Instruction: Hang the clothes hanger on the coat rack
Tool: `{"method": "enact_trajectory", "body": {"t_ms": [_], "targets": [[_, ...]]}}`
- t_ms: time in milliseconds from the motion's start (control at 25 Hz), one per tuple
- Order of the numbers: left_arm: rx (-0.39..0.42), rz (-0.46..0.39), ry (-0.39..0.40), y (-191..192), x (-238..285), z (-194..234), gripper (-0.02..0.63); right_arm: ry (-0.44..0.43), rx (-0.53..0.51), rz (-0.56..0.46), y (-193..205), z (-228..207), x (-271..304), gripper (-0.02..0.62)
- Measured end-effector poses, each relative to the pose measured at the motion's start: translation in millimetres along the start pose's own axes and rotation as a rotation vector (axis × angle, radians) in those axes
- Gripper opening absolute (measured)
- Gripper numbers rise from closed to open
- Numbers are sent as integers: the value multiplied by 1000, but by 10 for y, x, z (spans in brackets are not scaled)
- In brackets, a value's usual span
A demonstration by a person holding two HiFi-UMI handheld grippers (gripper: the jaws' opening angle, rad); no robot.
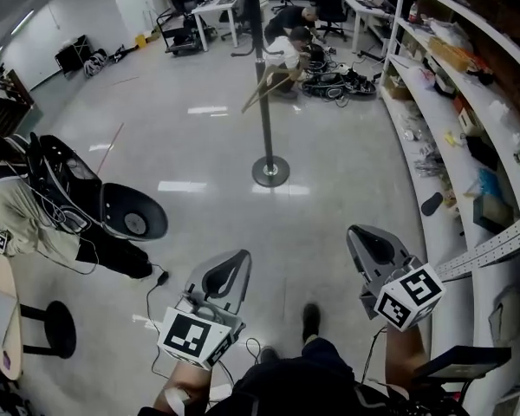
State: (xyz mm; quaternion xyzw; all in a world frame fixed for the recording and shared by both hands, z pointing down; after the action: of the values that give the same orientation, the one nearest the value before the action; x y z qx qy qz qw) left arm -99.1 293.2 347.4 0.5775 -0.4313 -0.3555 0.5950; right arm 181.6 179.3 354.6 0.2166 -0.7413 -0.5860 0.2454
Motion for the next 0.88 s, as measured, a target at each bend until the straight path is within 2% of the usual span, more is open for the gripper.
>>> {"method": "enact_trajectory", "body": {"t_ms": [200,400,600,880], "targets": [[-38,25,25,199,-639,-54,2,73,34,52,201,590,-505,8],[-60,5,17,200,-1092,-237,2,88,2,49,237,974,-968,8],[-78,14,12,201,-1400,-717,2,78,11,27,317,1159,-1523,8],[-106,68,54,286,-1759,-1711,2,83,43,38,616,1279,-2506,8]]}}
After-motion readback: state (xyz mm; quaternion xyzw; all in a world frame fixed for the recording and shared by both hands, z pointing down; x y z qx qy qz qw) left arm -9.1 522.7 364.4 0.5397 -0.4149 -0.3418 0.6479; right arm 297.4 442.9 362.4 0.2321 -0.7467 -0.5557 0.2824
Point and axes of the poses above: the fingertips, and each gripper's own axes: x forward along the fingers, z to its left, y out of its underside, the point moved 10 cm from there along -x, backward along the fingers, and after that the axes turned 5 degrees about x, right-handed, at the moved point
